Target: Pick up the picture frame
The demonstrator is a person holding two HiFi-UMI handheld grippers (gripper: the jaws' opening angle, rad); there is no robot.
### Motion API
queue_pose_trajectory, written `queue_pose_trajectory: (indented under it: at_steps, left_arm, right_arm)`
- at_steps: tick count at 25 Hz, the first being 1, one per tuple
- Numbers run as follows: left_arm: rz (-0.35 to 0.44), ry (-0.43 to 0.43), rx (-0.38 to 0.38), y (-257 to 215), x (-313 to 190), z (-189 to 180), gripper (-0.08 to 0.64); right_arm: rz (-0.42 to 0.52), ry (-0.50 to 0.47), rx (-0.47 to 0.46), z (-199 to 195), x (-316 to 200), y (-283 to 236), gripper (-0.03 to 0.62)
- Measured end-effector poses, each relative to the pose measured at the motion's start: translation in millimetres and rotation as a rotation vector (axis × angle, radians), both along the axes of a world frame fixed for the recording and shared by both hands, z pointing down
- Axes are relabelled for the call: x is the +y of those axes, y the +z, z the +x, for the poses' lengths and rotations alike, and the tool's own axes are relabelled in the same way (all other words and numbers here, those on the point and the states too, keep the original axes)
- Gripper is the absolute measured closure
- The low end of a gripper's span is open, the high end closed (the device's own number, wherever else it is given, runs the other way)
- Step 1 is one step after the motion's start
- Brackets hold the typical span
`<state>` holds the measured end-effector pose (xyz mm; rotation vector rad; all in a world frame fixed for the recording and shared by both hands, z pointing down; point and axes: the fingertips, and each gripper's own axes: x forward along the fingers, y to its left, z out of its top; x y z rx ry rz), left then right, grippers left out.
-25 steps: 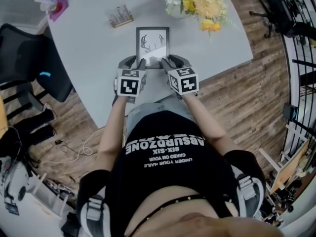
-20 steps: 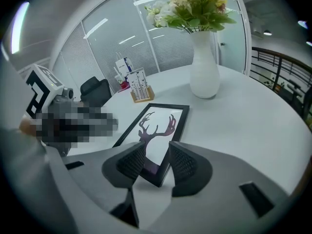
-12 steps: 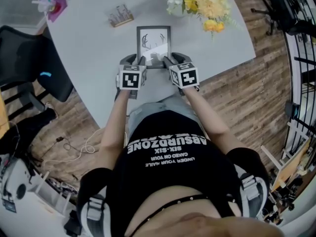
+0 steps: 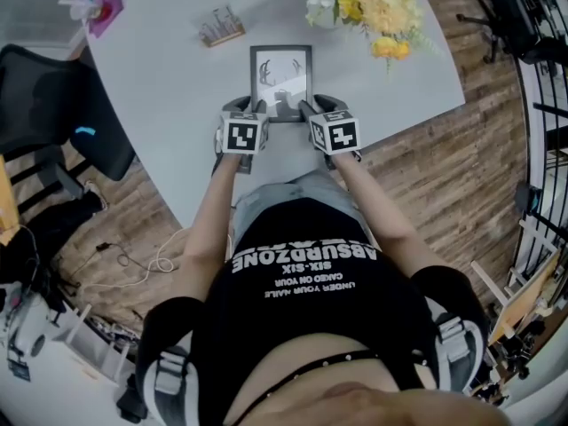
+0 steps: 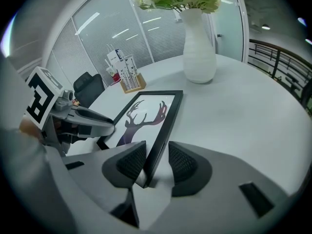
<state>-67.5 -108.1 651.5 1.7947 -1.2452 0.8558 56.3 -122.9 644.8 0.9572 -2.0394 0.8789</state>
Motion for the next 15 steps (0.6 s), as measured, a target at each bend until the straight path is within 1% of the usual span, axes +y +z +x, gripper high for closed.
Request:
queue_pose_trajectory:
  at_steps: [3,8,12,15]
  left_arm:
    - [0.004,0.007,-0.001,-0.2,-2.6,-1.9,0.448]
    - [-0.012,-0.023,0.048,4.7,1.1,-0.6,0.448]
    - [-0.005,-0.038,0.026,5.0,1.7,-0.7,0.448]
    - [-0.001,-0.049,0.034,6.7,1.1,-1.5,0.448]
  right_arm:
    - [-0.001,0.002,0.0,0.0,-0.5,1.3,0.437]
    - [0.014,-0.007,0.006,0.8,-0.3,1.7,0.442]
    - [0.027,-0.013,0.001,-1.3,0.0,1.5,0.454]
    - [0.031,-0.01,-0.009,-1.0,-0.3,1.8,0.456]
